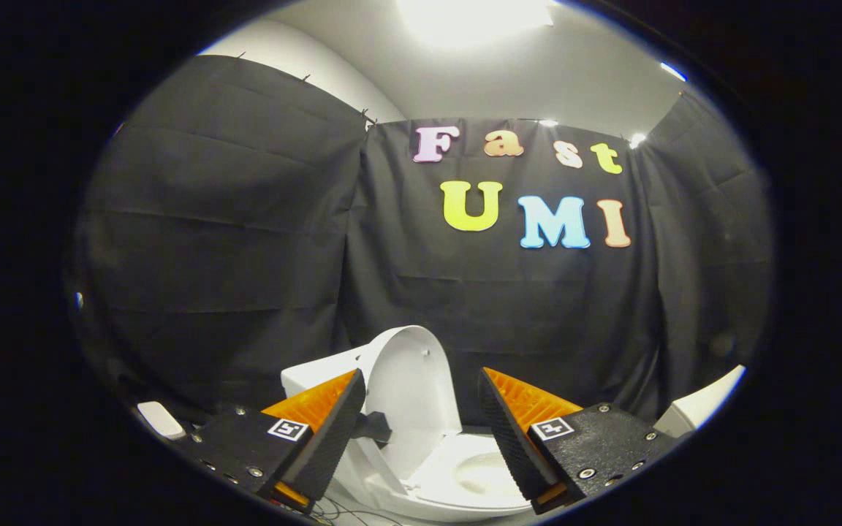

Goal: Open the toilet lid.

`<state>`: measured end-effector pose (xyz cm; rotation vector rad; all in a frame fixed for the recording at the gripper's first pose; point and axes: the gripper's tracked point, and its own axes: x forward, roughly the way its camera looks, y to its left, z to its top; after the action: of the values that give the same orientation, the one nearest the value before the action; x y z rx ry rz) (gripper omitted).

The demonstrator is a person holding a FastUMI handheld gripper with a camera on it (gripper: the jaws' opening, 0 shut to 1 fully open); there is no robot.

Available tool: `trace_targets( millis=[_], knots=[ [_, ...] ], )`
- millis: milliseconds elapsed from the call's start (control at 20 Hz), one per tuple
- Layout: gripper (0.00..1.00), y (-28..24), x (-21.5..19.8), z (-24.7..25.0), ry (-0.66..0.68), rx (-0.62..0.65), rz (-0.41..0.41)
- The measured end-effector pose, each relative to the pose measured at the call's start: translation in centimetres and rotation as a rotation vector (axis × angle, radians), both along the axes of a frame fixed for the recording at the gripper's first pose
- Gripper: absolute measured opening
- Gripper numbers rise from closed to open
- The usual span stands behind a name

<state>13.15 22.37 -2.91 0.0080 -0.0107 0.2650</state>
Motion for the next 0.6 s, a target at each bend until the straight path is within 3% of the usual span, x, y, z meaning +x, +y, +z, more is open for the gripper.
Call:
trace_targets(
  millis=[250, 450, 600],
  knots=[
    [0.95, -9.1, 0.7, 3.5, -0.080, -0.010, -0.081],
    [0.95, -15.0, 1.4, 3.8, -0.081, 0.070, -0.131],
    [0.95, -19.1, 1.6, 3.4, -0.072, 0.031, -0.193]
  ],
)
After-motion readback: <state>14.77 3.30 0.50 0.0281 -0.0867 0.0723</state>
